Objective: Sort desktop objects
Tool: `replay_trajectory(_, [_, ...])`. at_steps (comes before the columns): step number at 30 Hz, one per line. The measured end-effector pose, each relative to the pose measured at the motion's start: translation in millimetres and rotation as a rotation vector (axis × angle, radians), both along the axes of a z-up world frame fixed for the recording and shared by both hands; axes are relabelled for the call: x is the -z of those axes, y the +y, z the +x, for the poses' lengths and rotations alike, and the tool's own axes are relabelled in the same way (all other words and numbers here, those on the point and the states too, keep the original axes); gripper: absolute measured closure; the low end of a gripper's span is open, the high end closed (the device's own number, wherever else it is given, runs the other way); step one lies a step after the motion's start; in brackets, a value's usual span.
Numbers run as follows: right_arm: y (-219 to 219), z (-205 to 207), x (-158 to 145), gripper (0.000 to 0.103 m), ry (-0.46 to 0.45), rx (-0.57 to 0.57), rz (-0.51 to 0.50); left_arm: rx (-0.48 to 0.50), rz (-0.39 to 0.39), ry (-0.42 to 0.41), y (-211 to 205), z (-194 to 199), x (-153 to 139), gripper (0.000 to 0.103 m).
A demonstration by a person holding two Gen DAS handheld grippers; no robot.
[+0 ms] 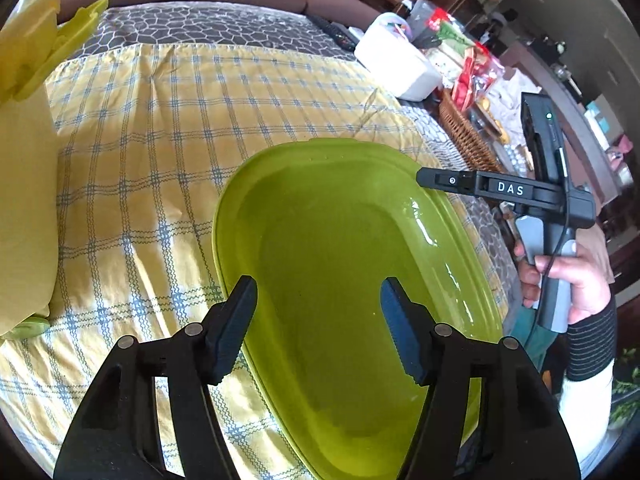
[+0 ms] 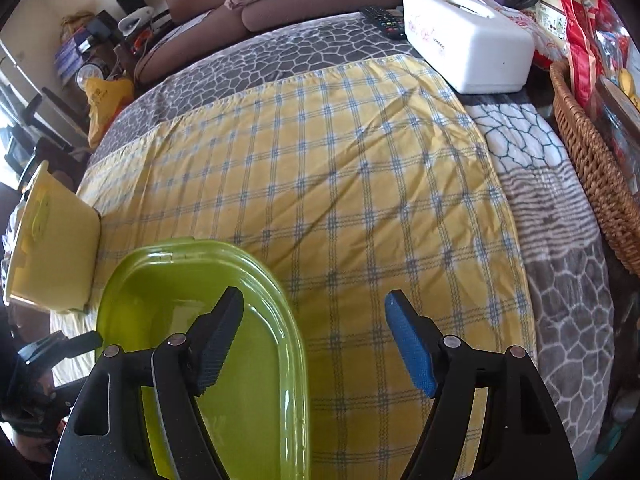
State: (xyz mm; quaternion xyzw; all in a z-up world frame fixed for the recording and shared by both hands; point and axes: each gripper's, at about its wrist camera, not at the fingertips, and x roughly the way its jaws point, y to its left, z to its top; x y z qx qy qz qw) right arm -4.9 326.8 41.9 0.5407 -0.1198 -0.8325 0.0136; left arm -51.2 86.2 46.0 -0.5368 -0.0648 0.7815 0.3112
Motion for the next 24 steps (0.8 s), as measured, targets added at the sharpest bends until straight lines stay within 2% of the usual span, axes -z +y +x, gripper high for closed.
replay_trajectory(3, [-7,2,10,0.028,-0.043,-0.014,0.031,-0.019,-0.008,-0.003,-1,2,-2,0.045])
replay_trajectory(5, [-10,8,15,0.033,-0.059,-0.027,0.048,-0.029,-0.007,0.011,-7,6,-10,0.044])
replay_trajectory(10, [-9,33,14,0.036,-0.060,-0.024,0.038,-0.062,0.008,0.017,-25,17,-19,0.034])
replay_trajectory(13, [-9,51,12,0.036,-0.067,-0.021,0.025,-0.067,-0.007,-0.021,-30,23,-11,0.034])
replay_trajectory(18, [-15,81,20,0.036,-0.108,-0.039,0.025,-0.048,0.019,-0.101,-26,39,8,0.036])
replay_trajectory(20, [-17,89,24,0.043,-0.123,-0.044,0.015,-0.039,0.025,-0.121,-23,44,14,0.043])
replay_trajectory(22, [-19,94,27,0.071,-0.132,-0.054,-0.012,-0.032,0.018,-0.132,-19,46,19,0.064])
replay_trajectory(23, [-20,95,28,0.076,-0.131,-0.057,-0.033,-0.028,-0.001,-0.127,-17,47,21,0.068])
replay_trajectory(24, [-22,96,27,0.086,-0.128,-0.057,-0.042,-0.022,-0.022,-0.120,-15,48,22,0.072])
